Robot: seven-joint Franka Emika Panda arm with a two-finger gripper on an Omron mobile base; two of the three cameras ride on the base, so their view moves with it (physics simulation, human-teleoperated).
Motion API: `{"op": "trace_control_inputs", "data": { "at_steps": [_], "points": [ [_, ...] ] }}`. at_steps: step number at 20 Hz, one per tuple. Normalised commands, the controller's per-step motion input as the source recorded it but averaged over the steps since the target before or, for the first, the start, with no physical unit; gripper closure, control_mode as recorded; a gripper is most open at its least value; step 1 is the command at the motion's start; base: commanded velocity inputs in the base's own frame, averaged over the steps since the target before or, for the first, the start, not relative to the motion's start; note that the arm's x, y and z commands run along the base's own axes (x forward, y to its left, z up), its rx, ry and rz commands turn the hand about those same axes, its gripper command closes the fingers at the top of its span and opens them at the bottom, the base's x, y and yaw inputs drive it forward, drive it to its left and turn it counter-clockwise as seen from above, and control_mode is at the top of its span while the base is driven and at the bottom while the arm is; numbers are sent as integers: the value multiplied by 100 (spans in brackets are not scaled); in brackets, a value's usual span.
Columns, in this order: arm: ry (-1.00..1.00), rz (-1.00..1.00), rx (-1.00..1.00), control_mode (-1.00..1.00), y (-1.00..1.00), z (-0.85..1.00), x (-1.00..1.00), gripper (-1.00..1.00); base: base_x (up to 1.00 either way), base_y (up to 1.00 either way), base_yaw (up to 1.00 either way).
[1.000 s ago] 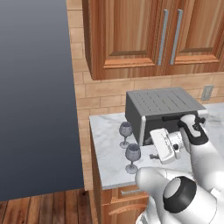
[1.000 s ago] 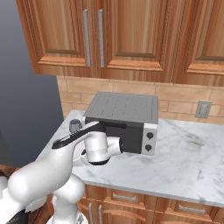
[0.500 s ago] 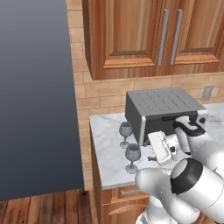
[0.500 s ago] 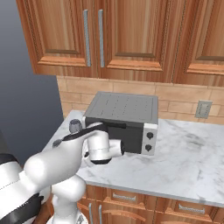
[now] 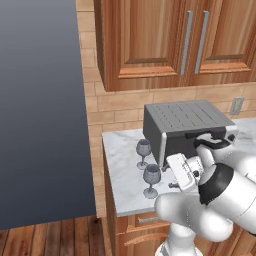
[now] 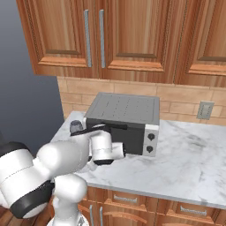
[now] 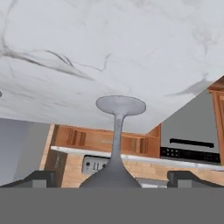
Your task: Retrieve the wine glasses from the counter and place one next to each plate.
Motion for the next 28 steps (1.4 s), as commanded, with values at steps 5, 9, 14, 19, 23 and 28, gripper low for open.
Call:
{"op": "trace_control_inputs", "data": {
  "at_steps": [5, 9, 14, 19, 23, 28],
  "points": [
    [6, 9, 0, -100, 7, 0, 0, -100, 0, 0, 0],
    [15, 4, 0, -100, 21, -10, 0, -100, 0, 0, 0],
    [15, 0, 0, -100, 33, -23, 0, -100, 0, 0, 0],
    [8, 0, 0, -100, 20, -21, 0, -100, 0, 0, 0],
    [4, 0, 0, -100, 25, -22, 1, -100, 0, 0, 0],
    [0, 0, 0, -100, 18, -19, 8, -100, 0, 0, 0]
  ]
}}
